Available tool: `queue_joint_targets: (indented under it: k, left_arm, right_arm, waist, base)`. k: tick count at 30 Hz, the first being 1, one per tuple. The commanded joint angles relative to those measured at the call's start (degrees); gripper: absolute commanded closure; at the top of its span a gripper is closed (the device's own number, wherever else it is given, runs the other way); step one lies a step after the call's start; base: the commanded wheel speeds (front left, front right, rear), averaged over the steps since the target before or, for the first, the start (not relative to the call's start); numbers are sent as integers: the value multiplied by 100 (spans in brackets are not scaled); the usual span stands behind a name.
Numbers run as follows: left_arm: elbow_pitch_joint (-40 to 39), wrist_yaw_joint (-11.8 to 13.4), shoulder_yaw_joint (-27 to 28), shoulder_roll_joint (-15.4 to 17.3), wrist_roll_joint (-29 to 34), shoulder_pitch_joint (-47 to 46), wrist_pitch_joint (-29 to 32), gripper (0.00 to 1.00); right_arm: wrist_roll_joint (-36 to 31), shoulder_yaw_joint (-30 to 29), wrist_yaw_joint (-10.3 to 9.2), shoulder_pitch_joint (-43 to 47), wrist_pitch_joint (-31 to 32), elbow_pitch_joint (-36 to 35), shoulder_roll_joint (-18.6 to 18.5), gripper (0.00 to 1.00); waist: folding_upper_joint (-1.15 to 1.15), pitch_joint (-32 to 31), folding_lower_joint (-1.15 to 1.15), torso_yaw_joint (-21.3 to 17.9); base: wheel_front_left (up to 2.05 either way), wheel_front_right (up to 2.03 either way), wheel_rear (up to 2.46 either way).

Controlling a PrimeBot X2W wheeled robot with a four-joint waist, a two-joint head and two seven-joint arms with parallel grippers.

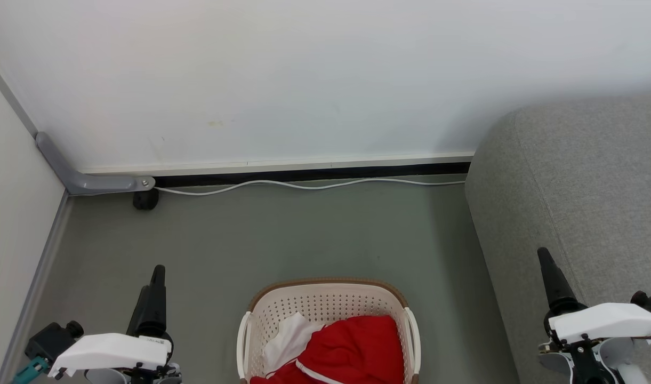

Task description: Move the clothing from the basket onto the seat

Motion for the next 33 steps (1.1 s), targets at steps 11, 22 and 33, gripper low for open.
queue_joint_targets:
  k: [11, 22, 33]
  left_arm:
    - [-73, -27, 39, 237, 1258, -472, -253, 0]
    - [22, -31, -31, 328, 2176, -574, -438, 0]
    - [69, -36, -67, 376, 2931, -659, -605, 0]
  right_arm:
    - [-1093, 242, 16, -518, -300, 13, -172, 0]
    - [-1941, 392, 19, -671, -485, 125, -234, 0]
    - [-2632, 510, 21, -835, -653, 227, -315, 0]
  waist:
    - [0, 15, -1, -11]
    - [0, 26, -1, -36]
    - [0, 30, -1, -69]
  base:
    - [0, 0, 0]
    - [0, 0, 0]
    - [0, 0, 0]
